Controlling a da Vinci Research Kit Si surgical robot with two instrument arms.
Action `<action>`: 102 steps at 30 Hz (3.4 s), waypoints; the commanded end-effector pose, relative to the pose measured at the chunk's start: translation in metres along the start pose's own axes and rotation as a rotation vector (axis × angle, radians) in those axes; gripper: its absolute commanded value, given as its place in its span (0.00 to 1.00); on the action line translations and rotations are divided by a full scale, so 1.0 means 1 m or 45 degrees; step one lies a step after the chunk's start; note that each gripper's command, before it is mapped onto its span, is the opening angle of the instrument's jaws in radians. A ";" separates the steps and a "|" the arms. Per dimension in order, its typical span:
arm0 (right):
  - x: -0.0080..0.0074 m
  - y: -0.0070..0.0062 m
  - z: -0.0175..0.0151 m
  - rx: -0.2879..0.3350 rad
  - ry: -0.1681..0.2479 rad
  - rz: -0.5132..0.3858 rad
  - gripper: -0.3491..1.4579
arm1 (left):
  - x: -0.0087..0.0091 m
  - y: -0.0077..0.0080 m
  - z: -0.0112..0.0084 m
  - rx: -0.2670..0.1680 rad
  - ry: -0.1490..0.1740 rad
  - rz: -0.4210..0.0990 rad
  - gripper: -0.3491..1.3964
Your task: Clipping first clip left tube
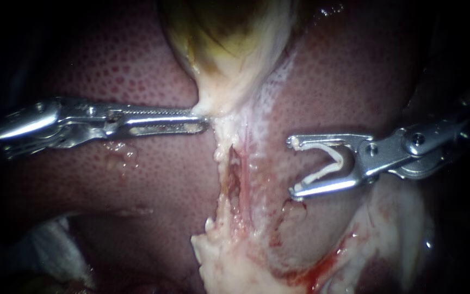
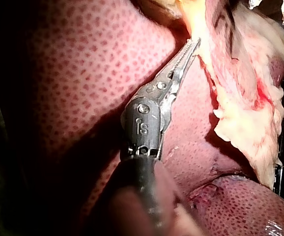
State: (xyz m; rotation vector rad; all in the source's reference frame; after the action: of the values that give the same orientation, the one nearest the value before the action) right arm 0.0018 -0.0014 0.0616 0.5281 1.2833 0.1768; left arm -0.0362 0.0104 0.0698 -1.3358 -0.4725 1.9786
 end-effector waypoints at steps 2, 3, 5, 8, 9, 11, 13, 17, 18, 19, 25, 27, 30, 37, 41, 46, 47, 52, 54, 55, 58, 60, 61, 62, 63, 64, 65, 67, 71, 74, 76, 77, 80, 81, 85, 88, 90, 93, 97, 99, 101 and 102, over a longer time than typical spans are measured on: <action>0.0000 0.0000 0.0000 -0.002 -0.001 0.002 0.47 | 0.0000 0.0000 0.0000 0.000 0.000 0.000 0.00; 0.0000 0.0000 0.0000 -0.002 -0.001 0.002 0.47 | 0.0000 0.0000 -0.0001 -0.001 0.000 0.000 0.00; 0.0000 0.0000 0.0000 -0.002 -0.001 0.002 0.47 | 0.0000 0.0000 -0.0004 -0.003 0.000 0.000 0.00; 0.0000 0.0000 0.0000 -0.002 -0.001 0.002 0.47 | 0.0002 0.0001 -0.0015 -0.012 -0.002 -0.001 0.00; 0.0000 0.0000 0.0000 -0.002 -0.001 0.002 0.47 | 0.0004 0.0001 -0.0019 -0.019 -0.003 -0.003 0.00; 0.0000 0.0000 0.0000 -0.002 -0.001 0.002 0.47 | 0.0010 0.0001 -0.0031 -0.014 -0.003 -0.007 0.00; 0.0000 0.0000 0.0000 -0.002 -0.001 0.002 0.47 | 0.0020 0.0000 -0.0044 -0.001 -0.005 -0.015 0.00; 0.0000 0.0000 0.0001 -0.003 -0.001 0.002 0.47 | 0.0046 -0.0005 -0.0071 0.015 0.049 -0.038 0.00; 0.0000 0.0000 0.0001 -0.003 -0.001 0.002 0.47 | 0.0052 -0.0005 -0.0077 0.022 0.060 -0.029 0.00; 0.0000 0.0000 0.0001 -0.003 -0.001 0.001 0.47 | 0.0058 -0.0005 -0.0084 0.026 0.075 -0.027 0.00; 0.0000 0.0000 0.0003 -0.004 -0.001 0.009 0.47 | 0.0072 -0.0001 -0.0103 0.034 0.111 -0.012 0.00; 0.0000 0.0000 0.0004 -0.001 0.000 0.009 0.47 | 0.0072 0.0000 -0.0103 0.035 0.111 -0.012 0.00; -0.0001 0.0000 0.0007 -0.002 0.000 0.008 0.47 | 0.0071 0.0000 -0.0103 0.035 0.111 -0.012 0.00; -0.0013 -0.0001 0.0025 0.012 -0.006 0.027 0.47 | 0.0071 0.0000 -0.0103 0.035 0.111 -0.012 0.00; -0.0031 0.0000 0.0051 0.031 -0.012 0.057 0.47 | 0.0071 0.0001 -0.0103 0.036 0.111 -0.012 0.00; -0.0061 0.0004 0.0092 0.052 -0.028 0.087 0.47 | 0.0072 0.0004 -0.0103 0.038 0.111 -0.012 0.00; -0.0066 0.0006 0.0100 0.054 -0.029 0.096 0.47 | 0.0072 0.0004 -0.0103 0.038 0.111 -0.013 0.00; -0.0089 0.0017 0.0132 0.070 -0.040 0.123 0.47 | 0.0073 0.0007 -0.0103 0.040 0.111 -0.013 0.00; -0.0098 0.0022 0.0146 0.080 -0.041 0.130 0.47 | 0.0074 0.0009 -0.0103 0.042 0.111 -0.014 0.00; -0.0101 0.0024 0.0151 0.085 -0.041 0.134 0.47 | 0.0074 0.0010 -0.0103 0.042 0.112 -0.014 0.00; -0.0110 0.0029 0.0170 0.104 -0.042 0.146 0.47 | 0.0075 0.0012 -0.0103 0.044 0.112 -0.014 0.00; -0.0114 0.0031 0.0180 0.116 -0.043 0.150 0.47 | 0.0075 0.0013 -0.0103 0.045 0.112 -0.015 0.00; -0.0115 0.0031 0.0185 0.121 -0.044 0.154 0.47 | 0.0075 0.0014 -0.0103 0.045 0.112 -0.015 0.00; -0.0116 0.0032 0.0190 0.125 -0.044 0.157 0.47 | 0.0075 0.0014 -0.0103 0.046 0.112 -0.015 0.00; -0.0117 0.0032 0.0193 0.126 -0.045 0.155 0.47 | 0.0076 0.0015 -0.0103 0.046 0.112 -0.015 0.00; -0.0118 0.0032 0.0196 0.127 -0.045 0.153 0.47 | 0.0076 0.0015 -0.0103 0.046 0.112 -0.015 0.00; -0.0118 0.0032 0.0199 0.128 -0.046 0.159 0.47 | 0.0076 0.0015 -0.0103 0.050 0.112 -0.015 0.00; -0.0119 0.0032 0.0203 0.133 -0.046 0.163 0.47 | 0.0076 0.0016 -0.0102 0.051 0.112 -0.015 0.00; -0.0119 0.0031 0.0208 0.144 -0.047 0.179 0.47 | 0.0076 0.0017 -0.0102 0.052 0.113 -0.016 0.00; -0.0122 0.0027 0.0212 0.166 -0.051 0.204 0.47 | 0.0077 0.0017 -0.0101 0.053 0.113 -0.016 0.00; -0.0127 0.0025 0.0217 0.181 -0.054 0.215 0.47 | 0.0077 0.0017 -0.0100 0.050 0.113 -0.016 0.00; -0.0130 0.0024 0.0220 0.186 -0.056 0.217 0.47 | 0.0077 0.0017 -0.0100 0.050 0.113 -0.016 0.00; -0.0139 0.0022 0.0230 0.199 -0.062 0.232 0.47 | 0.0076 0.0017 -0.0100 0.050 0.113 -0.015 0.00; -0.0141 0.0022 0.0233 0.203 -0.063 0.229 0.47 | 0.0076 0.0017 -0.0099 0.051 0.113 -0.015 0.00; -0.0142 0.0023 0.0237 0.203 -0.064 0.235 0.46 | 0.0077 0.0018 -0.0099 0.051 0.113 -0.015 0.00; -0.0142 0.0025 0.0238 0.201 -0.064 0.243 0.45 | 0.0076 0.0018 -0.0099 0.052 0.113 -0.015 0.00; -0.0143 0.0026 0.0238 0.200 -0.069 0.250 0.43 | 0.0076 0.0019 -0.0098 0.052 0.113 -0.015 0.00; -0.0145 0.0028 0.0236 0.201 -0.063 0.302 0.28 | 0.0076 0.0019 -0.0098 0.053 0.113 -0.015 0.00; -0.0148 0.0033 0.0233 0.203 -0.073 0.436 0.00 | 0.0076 0.0019 -0.0098 0.053 0.113 -0.015 0.00; -0.0149 0.0036 0.0232 0.208 -0.078 0.480 0.00 | 0.0076 0.0019 -0.0098 0.053 0.113 -0.015 0.00; -0.0151 0.0038 0.0232 0.208 -0.082 0.480 0.00 | 0.0076 0.0019 -0.0098 0.053 0.113 -0.015 0.00; -0.0151 0.0038 0.0231 0.207 -0.090 0.479 0.00 | 0.0076 0.0019 -0.0098 0.052 0.113 -0.015 0.00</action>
State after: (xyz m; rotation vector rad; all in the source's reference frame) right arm 0.0199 -0.0107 0.0807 0.9077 1.1247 0.3662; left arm -0.0296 0.0138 0.0596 -1.3849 -0.3948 1.9004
